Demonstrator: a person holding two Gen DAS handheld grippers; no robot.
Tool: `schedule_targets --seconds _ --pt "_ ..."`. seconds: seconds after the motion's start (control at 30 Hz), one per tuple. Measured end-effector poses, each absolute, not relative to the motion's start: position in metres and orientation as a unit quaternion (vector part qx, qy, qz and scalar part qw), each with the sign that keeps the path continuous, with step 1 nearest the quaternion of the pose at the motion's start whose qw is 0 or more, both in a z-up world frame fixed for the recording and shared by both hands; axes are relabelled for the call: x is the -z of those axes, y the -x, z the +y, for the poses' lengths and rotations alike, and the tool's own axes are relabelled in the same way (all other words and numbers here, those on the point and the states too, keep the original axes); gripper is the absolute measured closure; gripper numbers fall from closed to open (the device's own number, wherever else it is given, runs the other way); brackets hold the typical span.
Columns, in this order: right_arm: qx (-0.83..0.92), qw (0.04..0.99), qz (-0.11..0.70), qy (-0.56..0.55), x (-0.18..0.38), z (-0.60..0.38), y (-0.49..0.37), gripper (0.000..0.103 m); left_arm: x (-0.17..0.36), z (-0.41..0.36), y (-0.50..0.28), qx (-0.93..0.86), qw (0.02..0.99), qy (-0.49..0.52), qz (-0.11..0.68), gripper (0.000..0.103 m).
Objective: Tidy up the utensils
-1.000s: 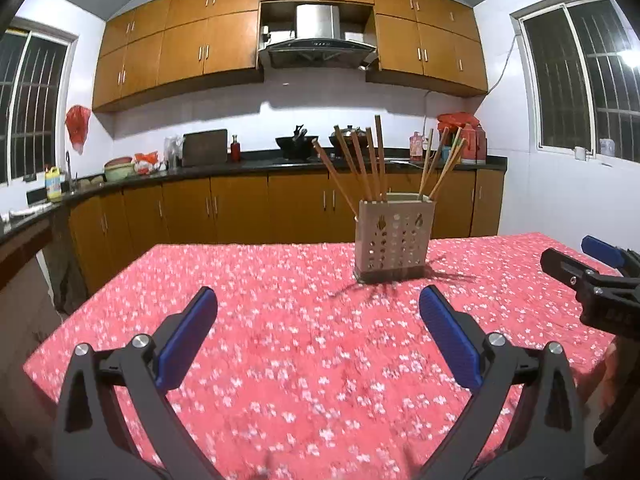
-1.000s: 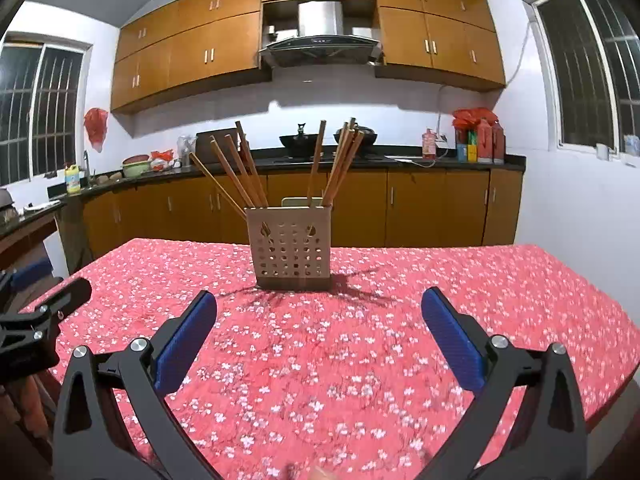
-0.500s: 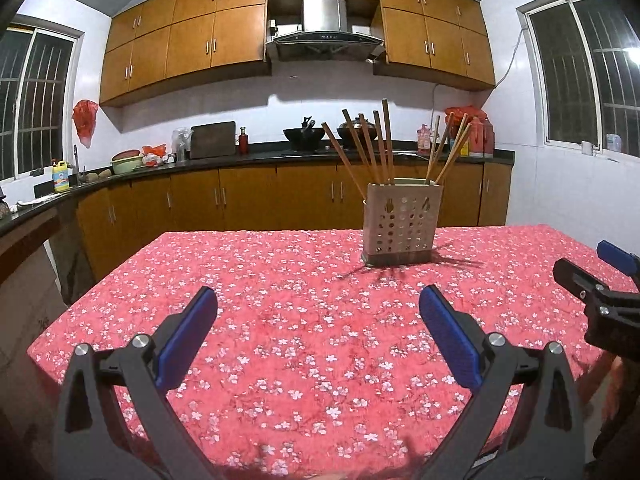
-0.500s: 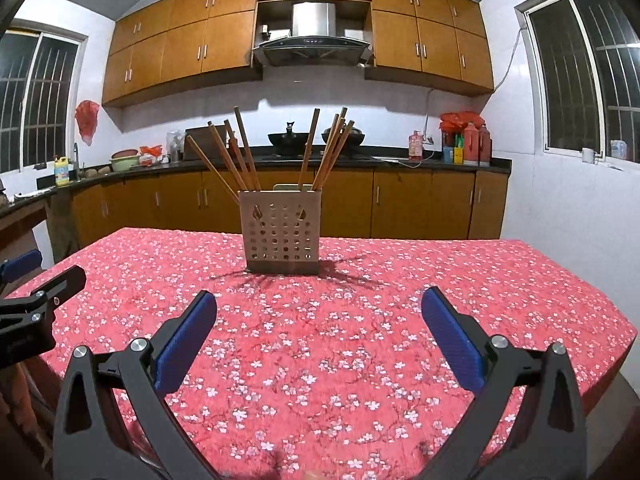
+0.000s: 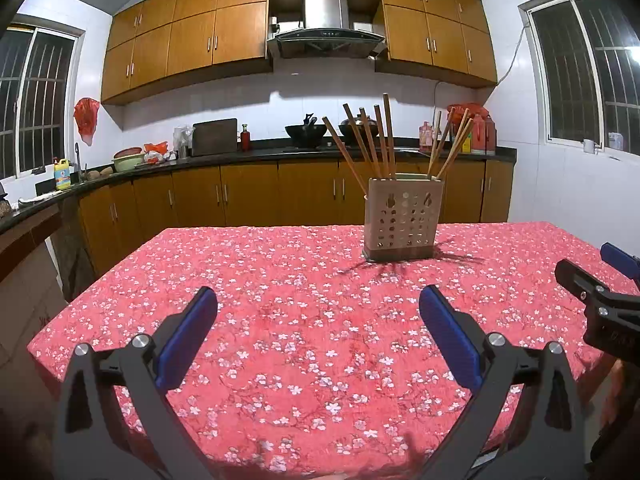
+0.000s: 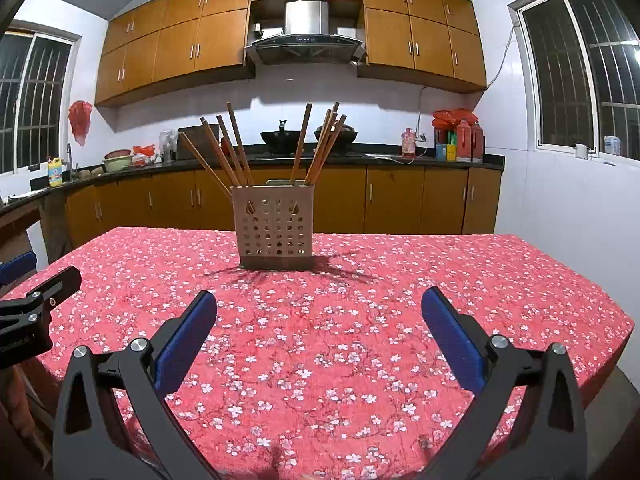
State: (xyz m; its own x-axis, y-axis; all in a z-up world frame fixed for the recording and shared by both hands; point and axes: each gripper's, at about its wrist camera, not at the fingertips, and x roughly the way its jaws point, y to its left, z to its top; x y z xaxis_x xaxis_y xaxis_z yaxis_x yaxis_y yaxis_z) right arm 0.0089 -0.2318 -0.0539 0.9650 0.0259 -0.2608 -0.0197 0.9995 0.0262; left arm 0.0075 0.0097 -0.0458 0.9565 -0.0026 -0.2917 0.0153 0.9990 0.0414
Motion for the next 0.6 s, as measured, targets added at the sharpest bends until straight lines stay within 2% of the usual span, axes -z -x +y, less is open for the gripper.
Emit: schedule_targets --seconds 0.6 --pt "-0.011 0.991 0.132 -0.013 0.0545 -0.233 -0.0083 0.002 0.0478 0.0071 -0.0083 0.008 0.989 -0.02 0.15 0.004"
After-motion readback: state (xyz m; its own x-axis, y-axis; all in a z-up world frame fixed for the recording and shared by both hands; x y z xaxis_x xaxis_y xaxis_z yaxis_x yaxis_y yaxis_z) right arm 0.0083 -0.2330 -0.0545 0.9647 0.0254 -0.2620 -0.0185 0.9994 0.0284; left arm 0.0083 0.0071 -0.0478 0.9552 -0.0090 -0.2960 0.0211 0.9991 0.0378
